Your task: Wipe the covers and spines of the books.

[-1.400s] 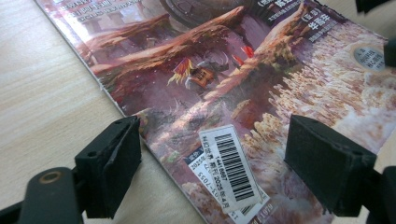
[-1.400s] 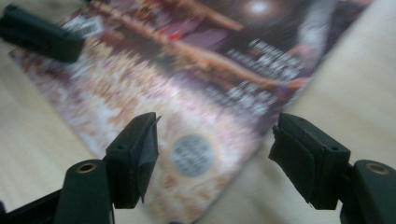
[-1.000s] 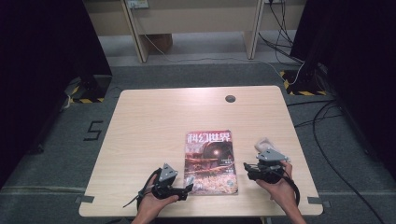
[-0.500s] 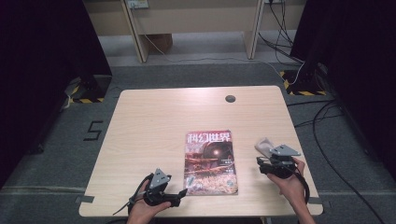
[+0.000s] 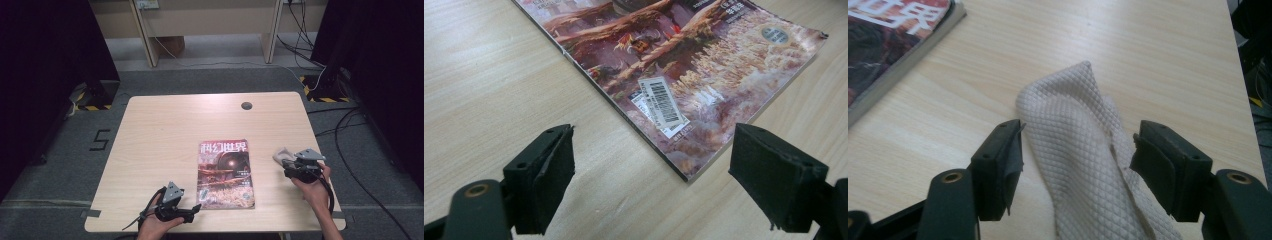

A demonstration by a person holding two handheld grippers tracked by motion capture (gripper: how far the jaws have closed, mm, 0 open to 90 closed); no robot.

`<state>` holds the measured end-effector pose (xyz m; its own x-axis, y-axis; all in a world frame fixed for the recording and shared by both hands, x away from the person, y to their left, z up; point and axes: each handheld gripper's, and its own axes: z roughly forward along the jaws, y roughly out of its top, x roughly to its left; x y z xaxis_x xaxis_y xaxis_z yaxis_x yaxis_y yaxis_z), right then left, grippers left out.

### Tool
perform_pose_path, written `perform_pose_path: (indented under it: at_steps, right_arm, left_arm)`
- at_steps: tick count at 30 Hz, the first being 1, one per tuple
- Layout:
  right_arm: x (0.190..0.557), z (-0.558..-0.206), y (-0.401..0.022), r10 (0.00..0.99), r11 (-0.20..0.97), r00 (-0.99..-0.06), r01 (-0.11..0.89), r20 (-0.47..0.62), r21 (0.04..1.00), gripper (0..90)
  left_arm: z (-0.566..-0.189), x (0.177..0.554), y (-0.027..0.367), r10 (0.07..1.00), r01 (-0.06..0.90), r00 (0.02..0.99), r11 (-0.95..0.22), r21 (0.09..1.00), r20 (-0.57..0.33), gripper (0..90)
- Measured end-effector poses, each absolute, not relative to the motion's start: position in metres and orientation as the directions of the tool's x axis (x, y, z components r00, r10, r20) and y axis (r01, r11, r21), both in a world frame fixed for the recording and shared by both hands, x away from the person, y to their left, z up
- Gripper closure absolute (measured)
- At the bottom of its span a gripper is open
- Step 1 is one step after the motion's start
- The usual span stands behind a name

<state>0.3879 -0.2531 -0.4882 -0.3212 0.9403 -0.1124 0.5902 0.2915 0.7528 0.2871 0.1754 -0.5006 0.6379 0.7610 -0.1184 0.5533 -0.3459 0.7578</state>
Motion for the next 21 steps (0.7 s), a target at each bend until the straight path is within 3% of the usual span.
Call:
perform_pose_path:
  at_steps: [11,21]
  right_arm:
    - [0.402,-0.498,-0.266,0.948,0.265,-0.309,0.648,-0.071,0.714,44.9]
    - [0.403,-0.498,-0.270,0.929,0.259,-0.369,0.654,0.002,0.711,71.7]
  left_arm:
    - [-0.503,0.290,0.175,0.761,0.555,0.638,-0.348,0.756,-0.118,17.4]
    - [-0.504,0.289,0.173,0.757,0.548,0.645,-0.363,0.753,-0.104,17.5]
